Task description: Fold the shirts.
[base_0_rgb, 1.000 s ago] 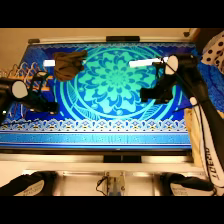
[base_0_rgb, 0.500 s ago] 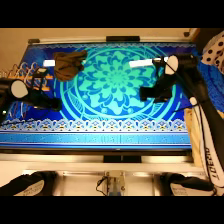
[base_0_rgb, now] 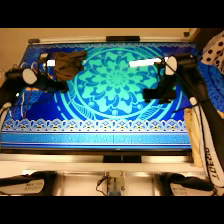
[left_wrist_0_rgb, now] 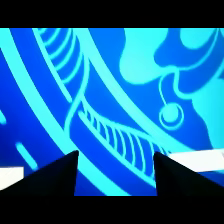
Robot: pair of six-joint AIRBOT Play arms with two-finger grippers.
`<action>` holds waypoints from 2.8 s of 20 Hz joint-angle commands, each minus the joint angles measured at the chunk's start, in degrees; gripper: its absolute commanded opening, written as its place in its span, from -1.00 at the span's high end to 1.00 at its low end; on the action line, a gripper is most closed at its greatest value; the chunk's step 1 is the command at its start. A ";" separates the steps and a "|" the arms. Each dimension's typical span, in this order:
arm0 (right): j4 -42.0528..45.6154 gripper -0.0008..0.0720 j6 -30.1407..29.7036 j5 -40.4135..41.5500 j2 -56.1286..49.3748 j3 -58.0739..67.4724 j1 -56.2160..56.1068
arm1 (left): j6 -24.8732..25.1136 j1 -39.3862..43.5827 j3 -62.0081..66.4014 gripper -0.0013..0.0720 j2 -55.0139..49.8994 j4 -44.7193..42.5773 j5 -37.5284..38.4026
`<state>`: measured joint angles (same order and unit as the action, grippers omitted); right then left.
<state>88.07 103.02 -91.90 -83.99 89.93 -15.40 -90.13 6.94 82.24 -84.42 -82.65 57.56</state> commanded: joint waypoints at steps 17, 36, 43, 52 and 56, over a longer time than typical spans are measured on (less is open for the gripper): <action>-9.81 -0.78 0.00 3.91 -0.02 -0.02 -0.02 | -13.27 -10.67 35.89 -0.53 -41.64 14.14 -13.73; -10.64 -0.78 -2.54 3.23 7.32 0.11 0.00 | 14.71 -4.85 35.82 0.88 -11.91 25.29 -11.19; 0.20 -0.78 0.11 2.54 32.74 0.11 0.00 | 13.51 8.74 30.32 0.87 14.78 24.98 1.92; 0.33 -0.78 2.62 -14.25 42.66 -1.46 0.00 | 6.01 32.15 -4.46 0.87 9.33 24.65 -4.68; 0.26 -0.78 2.84 -9.49 42.64 -10.67 0.00 | -3.34 34.67 -6.25 -1.00 1.31 24.85 -3.61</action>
<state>88.38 105.47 -102.74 -41.76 84.53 -15.42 -86.96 39.20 79.02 -78.83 -57.89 54.04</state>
